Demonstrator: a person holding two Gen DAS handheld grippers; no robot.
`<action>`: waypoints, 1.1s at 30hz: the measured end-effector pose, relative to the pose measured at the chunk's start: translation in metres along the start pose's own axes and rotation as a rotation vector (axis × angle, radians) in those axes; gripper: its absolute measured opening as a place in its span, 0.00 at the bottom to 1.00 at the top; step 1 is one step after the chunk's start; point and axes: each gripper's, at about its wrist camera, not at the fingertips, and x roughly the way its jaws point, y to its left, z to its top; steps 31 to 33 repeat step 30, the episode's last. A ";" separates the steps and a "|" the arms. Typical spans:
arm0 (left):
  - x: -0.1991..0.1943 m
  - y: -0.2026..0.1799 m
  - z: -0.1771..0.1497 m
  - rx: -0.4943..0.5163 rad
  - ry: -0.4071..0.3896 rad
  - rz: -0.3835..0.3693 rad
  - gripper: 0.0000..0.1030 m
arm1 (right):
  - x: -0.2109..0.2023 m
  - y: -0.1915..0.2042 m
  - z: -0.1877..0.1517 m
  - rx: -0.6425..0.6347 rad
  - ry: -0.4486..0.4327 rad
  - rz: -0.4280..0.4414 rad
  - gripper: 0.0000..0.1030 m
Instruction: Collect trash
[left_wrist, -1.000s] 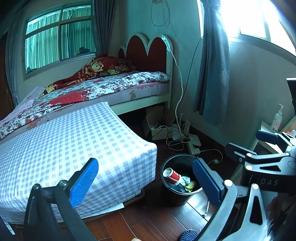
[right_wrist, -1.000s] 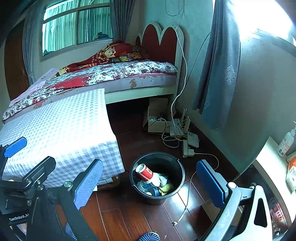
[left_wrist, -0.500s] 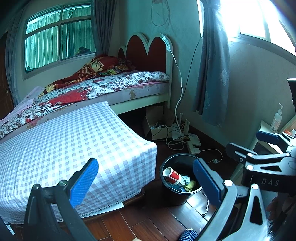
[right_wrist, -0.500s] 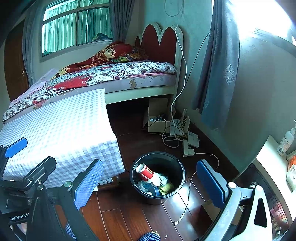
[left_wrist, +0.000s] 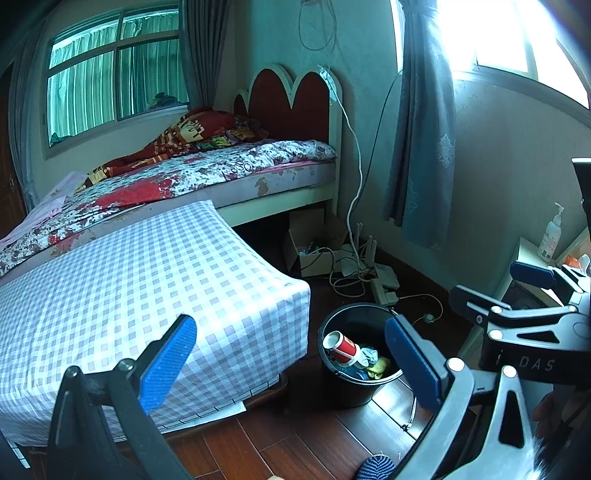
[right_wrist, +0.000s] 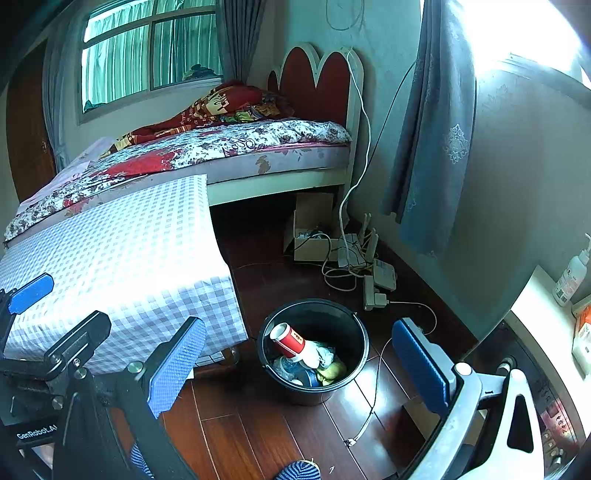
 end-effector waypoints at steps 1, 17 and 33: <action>0.000 0.000 0.000 0.000 -0.001 0.000 0.99 | 0.000 0.000 0.000 0.001 0.000 0.000 0.99; -0.002 -0.001 0.000 -0.003 -0.017 0.008 0.99 | 0.001 0.003 -0.001 -0.003 0.000 -0.003 0.99; -0.001 0.011 0.003 -0.007 -0.034 0.019 0.99 | 0.003 0.006 -0.001 -0.007 0.006 -0.002 0.99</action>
